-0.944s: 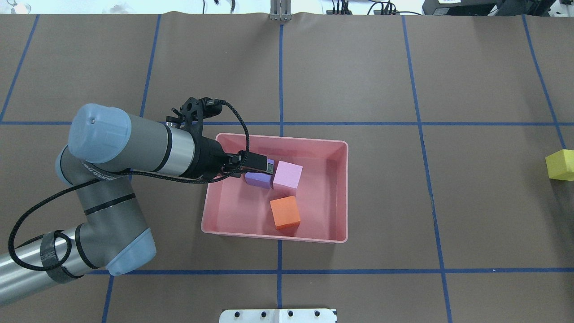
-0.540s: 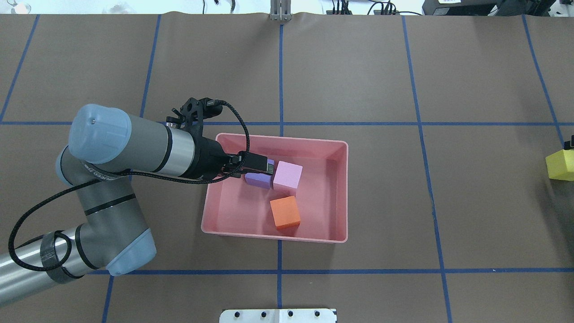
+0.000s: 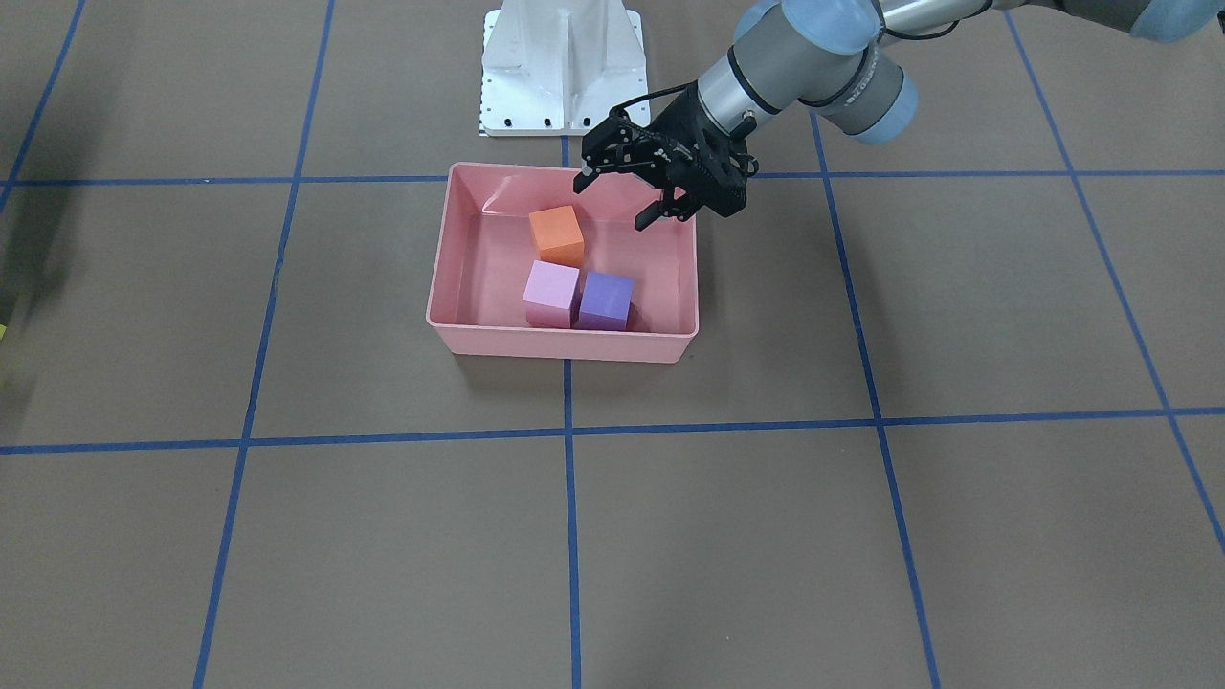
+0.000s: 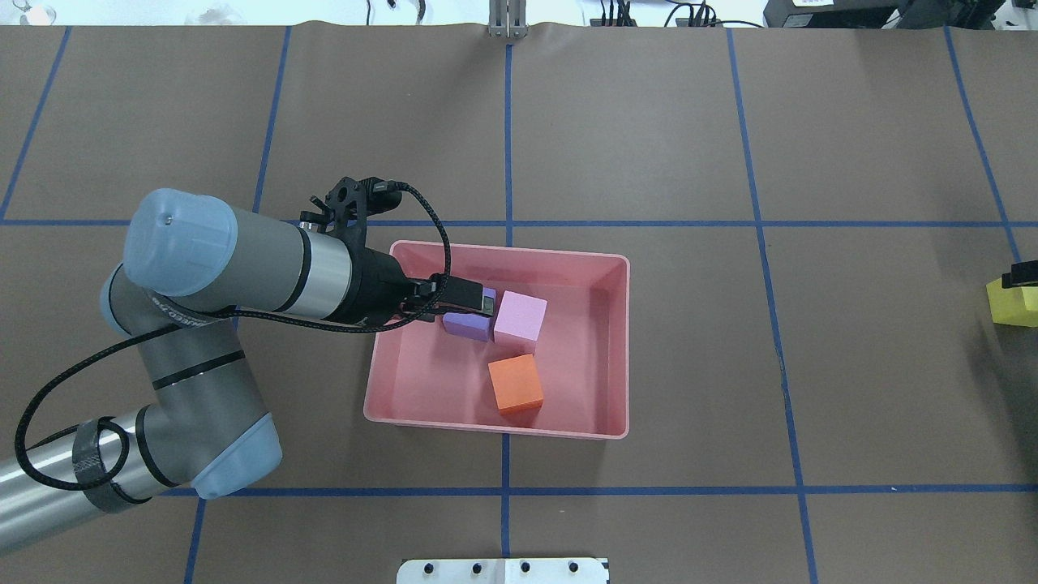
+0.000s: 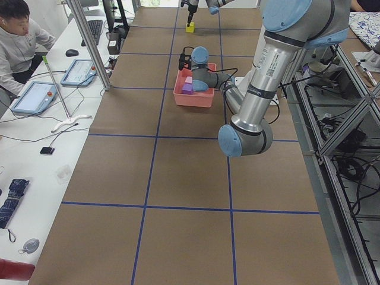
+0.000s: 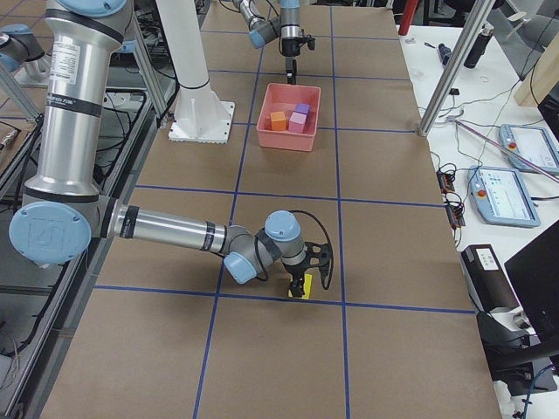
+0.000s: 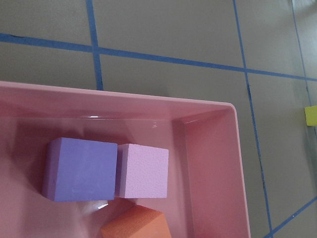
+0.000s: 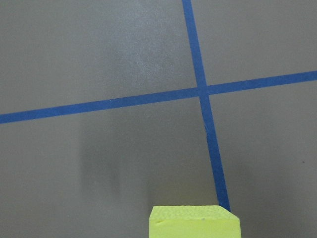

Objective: Place blocks into pink bin with both arms
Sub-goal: 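Grasp the yellow-green cube with the right gripper while the left gripper withdraws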

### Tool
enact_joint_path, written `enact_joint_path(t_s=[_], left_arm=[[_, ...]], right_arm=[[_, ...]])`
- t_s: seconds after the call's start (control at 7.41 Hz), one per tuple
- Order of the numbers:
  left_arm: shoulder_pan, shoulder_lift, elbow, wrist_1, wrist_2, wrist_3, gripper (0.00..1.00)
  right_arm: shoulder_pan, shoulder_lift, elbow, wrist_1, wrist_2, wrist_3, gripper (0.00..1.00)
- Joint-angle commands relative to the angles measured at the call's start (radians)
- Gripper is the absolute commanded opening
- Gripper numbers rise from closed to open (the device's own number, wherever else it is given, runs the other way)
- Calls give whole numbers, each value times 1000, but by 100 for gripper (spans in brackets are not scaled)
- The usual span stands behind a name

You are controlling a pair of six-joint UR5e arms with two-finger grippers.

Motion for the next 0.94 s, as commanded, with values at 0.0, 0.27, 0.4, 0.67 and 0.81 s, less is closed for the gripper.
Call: enact_joint_path(t_s=[0.0, 0.27, 0.4, 0.67, 0.81], left_arm=[[-1, 2, -1, 0, 0, 0, 100], [1, 3, 1, 0, 11, 0, 100], [4, 5, -1, -2, 20, 0, 100], [6, 5, -1, -2, 20, 3, 100], [4, 12, -16, -2, 8, 6, 100]], right_arm=[[-26, -7, -12, 4, -20, -12, 100], [-33, -7, -16, 5, -26, -12, 100], [-34, -5, -18, 5, -26, -3, 81], [-34, 2, -15, 4, -22, -11, 0], [-34, 5, 6, 2, -11, -5, 0]])
